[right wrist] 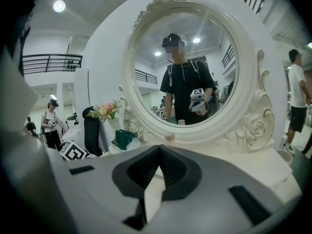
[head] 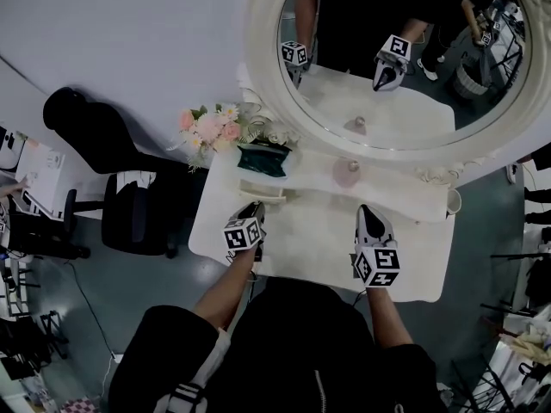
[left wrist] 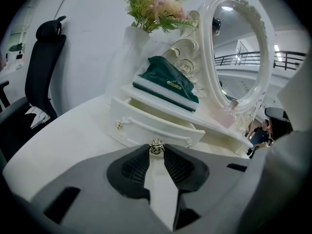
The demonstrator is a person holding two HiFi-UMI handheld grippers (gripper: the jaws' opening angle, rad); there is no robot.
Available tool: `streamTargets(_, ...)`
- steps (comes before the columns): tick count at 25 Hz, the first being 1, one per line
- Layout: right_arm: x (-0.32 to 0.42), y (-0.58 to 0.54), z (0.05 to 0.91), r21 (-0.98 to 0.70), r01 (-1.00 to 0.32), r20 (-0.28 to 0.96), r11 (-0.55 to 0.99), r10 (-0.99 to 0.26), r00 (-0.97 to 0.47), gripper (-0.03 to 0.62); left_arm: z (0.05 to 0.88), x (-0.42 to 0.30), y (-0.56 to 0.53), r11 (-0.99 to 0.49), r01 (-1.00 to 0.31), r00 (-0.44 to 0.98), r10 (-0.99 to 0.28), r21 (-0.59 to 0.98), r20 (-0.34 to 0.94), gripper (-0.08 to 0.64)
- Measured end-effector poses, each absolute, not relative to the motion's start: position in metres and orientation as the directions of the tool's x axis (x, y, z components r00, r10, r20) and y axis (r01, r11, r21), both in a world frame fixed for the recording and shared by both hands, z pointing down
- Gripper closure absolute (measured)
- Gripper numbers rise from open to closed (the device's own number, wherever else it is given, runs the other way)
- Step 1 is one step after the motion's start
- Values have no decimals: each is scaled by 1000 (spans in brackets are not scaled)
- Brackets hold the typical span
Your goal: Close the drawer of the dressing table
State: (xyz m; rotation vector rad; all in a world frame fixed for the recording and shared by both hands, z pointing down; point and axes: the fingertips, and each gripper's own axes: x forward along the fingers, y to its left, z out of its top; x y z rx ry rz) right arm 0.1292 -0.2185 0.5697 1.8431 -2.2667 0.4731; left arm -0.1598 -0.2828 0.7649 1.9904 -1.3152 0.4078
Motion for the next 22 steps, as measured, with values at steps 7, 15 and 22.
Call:
streamTargets(7,134,-220,572,-129,-977,344,169,-917,-204,592,766,-157,-294,-239,-894,435,-668,379,604,463)
streamTargets(15,140,-223,574,-126,-980,355,152,-916,-188,592,770,-151,-305,-249,-891,444,-655,380,612,463)
streamTargets(22,144,-228,575,-125,-982,360,142,-916,-178,592,772,-150,-317,-257,-889,449,-652,379,610,463)
